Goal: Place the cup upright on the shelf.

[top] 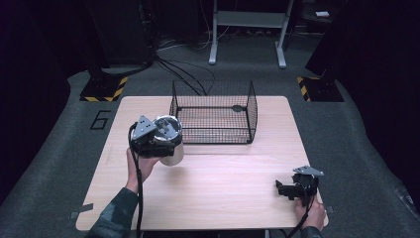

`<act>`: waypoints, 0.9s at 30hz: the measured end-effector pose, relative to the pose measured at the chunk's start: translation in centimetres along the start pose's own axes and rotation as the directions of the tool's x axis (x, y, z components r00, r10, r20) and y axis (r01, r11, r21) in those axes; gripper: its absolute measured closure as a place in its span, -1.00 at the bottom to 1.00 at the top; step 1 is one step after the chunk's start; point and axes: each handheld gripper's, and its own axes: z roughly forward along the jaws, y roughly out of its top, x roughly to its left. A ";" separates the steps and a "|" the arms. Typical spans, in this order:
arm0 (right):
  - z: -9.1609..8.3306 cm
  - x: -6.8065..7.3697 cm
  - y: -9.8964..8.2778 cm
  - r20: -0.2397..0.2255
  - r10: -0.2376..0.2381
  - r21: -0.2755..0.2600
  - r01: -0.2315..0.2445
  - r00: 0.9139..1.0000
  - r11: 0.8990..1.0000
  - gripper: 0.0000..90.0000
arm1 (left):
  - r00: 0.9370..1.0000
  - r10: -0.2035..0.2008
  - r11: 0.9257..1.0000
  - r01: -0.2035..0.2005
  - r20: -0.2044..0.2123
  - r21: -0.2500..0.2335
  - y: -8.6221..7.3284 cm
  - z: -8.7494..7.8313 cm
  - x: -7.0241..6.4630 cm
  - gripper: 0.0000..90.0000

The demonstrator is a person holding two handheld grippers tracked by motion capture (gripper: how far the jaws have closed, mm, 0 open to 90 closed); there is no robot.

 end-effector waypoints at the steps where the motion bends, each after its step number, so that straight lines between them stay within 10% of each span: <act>1: 0.0 0.0 0.0 0.000 0.000 0.000 0.000 1.000 1.000 -1.00 | 1.000 -0.005 1.000 0.005 0.009 0.004 0.2 0.1 -0.1 -0.93; 27: 0.0 0.0 0.0 -0.001 0.000 0.000 0.000 1.000 1.000 -1.00 | 0.997 0.003 0.999 0.001 0.082 -0.045 5.5 3.1 -0.6 -0.93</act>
